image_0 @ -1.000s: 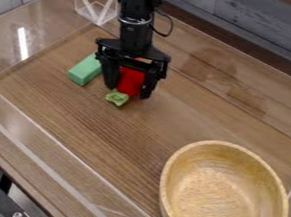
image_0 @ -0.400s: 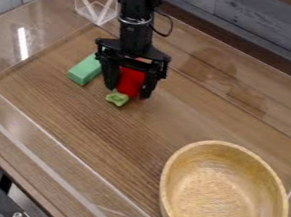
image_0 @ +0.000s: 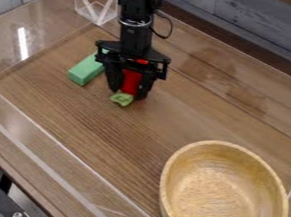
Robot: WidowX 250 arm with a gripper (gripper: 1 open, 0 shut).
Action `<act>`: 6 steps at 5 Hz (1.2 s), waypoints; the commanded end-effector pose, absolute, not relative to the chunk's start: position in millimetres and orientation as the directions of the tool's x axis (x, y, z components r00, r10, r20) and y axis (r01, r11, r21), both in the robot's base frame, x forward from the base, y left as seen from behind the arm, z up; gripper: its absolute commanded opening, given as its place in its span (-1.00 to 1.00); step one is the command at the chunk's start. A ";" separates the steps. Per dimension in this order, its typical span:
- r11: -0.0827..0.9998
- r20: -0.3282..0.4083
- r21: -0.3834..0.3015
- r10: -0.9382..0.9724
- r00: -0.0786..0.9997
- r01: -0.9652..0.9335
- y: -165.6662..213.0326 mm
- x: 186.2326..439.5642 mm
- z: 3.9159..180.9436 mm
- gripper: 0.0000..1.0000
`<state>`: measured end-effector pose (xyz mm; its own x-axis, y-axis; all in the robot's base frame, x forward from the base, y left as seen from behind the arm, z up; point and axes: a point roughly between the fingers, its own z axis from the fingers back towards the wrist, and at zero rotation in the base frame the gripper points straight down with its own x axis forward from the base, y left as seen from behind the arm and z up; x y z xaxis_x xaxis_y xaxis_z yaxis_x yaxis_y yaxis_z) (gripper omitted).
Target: Move the red object to the right side of the table
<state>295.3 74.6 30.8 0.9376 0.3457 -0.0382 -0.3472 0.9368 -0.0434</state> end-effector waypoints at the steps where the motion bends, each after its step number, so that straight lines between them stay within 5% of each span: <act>1: 0.938 0.011 -0.058 0.343 0.939 -0.342 74.3 308.7 50.7 -1.00; 4: 0.946 0.025 -0.126 0.303 0.953 -0.298 27.8 343.6 84.0 -1.00; 6: 0.961 0.015 -0.141 0.240 0.971 -0.236 -40.4 373.6 74.3 -1.00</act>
